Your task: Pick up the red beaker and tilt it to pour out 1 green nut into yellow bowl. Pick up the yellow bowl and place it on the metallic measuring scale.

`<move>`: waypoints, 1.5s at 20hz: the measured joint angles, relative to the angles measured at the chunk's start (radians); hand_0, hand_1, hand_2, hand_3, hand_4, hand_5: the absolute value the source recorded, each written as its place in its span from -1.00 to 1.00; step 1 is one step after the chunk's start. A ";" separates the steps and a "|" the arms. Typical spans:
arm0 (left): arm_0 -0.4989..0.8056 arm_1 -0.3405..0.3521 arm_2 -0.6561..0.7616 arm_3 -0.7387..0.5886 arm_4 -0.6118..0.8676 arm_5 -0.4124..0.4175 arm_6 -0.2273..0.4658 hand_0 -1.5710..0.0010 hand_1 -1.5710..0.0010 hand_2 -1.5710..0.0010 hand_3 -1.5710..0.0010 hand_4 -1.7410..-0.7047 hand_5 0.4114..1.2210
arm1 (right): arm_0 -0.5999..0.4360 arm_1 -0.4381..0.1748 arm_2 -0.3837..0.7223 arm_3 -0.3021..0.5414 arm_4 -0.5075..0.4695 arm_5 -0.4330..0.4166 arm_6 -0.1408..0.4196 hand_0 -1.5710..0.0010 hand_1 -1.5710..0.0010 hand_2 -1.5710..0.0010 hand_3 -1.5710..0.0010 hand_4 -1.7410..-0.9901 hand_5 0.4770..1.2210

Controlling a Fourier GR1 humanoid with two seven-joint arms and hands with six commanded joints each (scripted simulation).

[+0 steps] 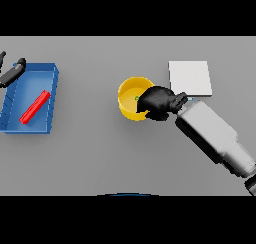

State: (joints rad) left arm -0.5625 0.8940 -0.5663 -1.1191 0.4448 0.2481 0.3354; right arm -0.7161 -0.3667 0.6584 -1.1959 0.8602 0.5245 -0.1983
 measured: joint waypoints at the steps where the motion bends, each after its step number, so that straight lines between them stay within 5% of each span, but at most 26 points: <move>1: -0.002 -0.008 -0.006 0.011 -0.006 0.001 0.001 1.00 1.00 1.00 1.00 0.96 -0.31 | -0.002 -0.002 -0.013 -0.025 -0.011 0.015 0.014 -0.98 -0.98 -0.80 -0.59 -0.99 0.99; 9: 0.003 0.008 -0.009 -0.018 -0.012 0.011 0.016 1.00 1.00 1.00 1.00 0.97 -0.32 | 0.038 -0.093 -0.098 -0.186 -0.028 0.045 0.079 -0.99 -1.00 -0.94 -0.48 -1.00 1.00; 14: -0.008 0.007 -0.005 -0.008 -0.010 0.005 0.019 1.00 1.00 1.00 1.00 0.95 -0.25 | 0.033 -0.141 -0.147 -0.153 -0.010 -0.006 0.078 -1.00 -1.00 -0.95 -0.47 -1.00 1.00; 25: 0.004 0.022 -0.013 -0.054 -0.005 0.015 0.063 1.00 1.00 1.00 1.00 0.97 -0.21 | -0.017 -0.165 -0.239 0.139 0.016 -0.170 0.053 -1.00 -1.00 -0.93 -0.47 -1.00 1.00; 30: 0.009 0.021 -0.013 -0.055 -0.008 0.023 0.062 1.00 1.00 1.00 1.00 0.96 -0.25 | -0.044 -0.149 -0.256 0.293 0.018 -0.231 0.034 -1.00 -1.00 -0.85 -0.65 -1.00 1.00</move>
State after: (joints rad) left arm -0.5532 0.9145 -0.5794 -1.1742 0.4370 0.2710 0.3978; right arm -0.7597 -0.5156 0.4025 -0.9030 0.8780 0.2933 -0.1641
